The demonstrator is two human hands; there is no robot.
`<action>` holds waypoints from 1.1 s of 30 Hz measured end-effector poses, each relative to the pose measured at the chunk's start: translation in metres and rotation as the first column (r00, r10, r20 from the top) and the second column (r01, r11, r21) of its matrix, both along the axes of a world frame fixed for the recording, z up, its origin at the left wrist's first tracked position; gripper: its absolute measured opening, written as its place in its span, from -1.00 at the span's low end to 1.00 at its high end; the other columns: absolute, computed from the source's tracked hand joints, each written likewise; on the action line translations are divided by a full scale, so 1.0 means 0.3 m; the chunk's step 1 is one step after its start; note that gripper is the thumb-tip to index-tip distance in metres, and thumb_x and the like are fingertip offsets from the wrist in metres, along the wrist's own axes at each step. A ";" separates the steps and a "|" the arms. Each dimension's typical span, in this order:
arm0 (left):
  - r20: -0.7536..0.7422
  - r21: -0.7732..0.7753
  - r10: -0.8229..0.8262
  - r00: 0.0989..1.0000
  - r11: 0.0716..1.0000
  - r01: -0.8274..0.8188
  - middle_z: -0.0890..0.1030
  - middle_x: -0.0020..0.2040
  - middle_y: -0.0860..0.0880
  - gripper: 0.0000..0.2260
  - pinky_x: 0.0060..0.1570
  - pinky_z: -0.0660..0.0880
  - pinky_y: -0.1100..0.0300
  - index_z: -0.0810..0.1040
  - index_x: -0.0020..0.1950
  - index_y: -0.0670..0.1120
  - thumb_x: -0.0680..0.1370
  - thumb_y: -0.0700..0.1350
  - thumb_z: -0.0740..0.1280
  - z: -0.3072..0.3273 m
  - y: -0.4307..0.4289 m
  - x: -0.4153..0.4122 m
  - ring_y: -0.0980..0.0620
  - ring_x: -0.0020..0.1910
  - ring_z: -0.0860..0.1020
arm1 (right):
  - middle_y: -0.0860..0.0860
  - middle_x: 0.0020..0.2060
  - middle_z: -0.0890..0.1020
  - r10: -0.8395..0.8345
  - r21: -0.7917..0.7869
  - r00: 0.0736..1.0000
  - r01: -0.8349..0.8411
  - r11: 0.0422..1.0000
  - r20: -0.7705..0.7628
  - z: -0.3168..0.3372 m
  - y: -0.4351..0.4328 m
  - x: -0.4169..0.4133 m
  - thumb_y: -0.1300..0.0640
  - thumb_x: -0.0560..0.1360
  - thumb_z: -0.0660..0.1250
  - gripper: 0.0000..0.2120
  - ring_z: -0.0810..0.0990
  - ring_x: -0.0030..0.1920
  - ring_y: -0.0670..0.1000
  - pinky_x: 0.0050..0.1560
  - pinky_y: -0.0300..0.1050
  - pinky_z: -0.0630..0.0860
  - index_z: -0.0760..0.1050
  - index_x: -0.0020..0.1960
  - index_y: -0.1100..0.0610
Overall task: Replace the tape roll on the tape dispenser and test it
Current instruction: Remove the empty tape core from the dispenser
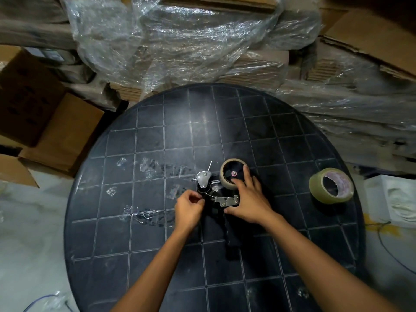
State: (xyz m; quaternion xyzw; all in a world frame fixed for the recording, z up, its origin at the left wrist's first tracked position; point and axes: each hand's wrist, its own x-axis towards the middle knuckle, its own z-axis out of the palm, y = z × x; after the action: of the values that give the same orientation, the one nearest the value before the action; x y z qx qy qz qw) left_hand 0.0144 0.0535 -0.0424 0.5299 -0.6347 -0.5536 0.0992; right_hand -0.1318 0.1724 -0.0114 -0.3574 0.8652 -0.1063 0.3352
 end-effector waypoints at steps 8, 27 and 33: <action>0.022 -0.548 -0.183 0.983 0.820 0.165 0.56 -0.02 0.00 -0.81 0.06 0.37 0.27 0.57 0.02 -0.11 0.42 -0.25 0.31 -0.030 0.064 0.074 0.03 0.01 0.47 | 0.15 0.57 0.16 -0.030 -0.216 0.915 -0.063 0.974 -0.402 -0.042 0.003 0.161 -0.12 0.31 0.52 -0.40 0.09 0.56 0.27 0.43 0.39 0.21 0.49 0.29 0.01; -0.254 0.362 0.030 0.967 0.930 0.067 0.62 -0.12 -0.12 -0.80 -0.38 0.55 0.22 0.58 0.02 -0.16 0.45 -0.15 0.48 -0.010 -0.190 -0.020 0.02 -0.40 0.54 | -0.13 -0.22 0.66 -0.080 -0.406 0.847 -0.168 0.898 -0.526 -0.161 -0.075 0.220 0.20 0.39 0.39 -0.83 0.58 -0.13 0.03 0.07 0.02 0.31 0.63 -0.07 -0.02; -0.242 0.357 0.014 0.970 0.931 0.076 0.60 -0.05 -0.14 -0.78 -0.25 0.61 0.14 0.58 0.04 -0.16 0.45 -0.13 0.48 -0.024 -0.198 -0.024 0.02 -0.38 0.54 | -0.17 -0.03 0.62 0.108 -0.380 0.885 -0.301 0.875 -0.452 -0.116 -0.035 0.199 0.09 0.36 0.32 -0.84 0.52 0.02 0.01 -0.02 -0.01 0.32 0.55 -0.07 -0.05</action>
State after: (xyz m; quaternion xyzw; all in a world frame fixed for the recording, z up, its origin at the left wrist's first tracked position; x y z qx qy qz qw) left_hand 0.0072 -0.0059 -0.0496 0.4580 -0.5129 -0.7230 0.0664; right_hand -0.0721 0.1618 -0.0462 -0.5293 0.8261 -0.1831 0.0626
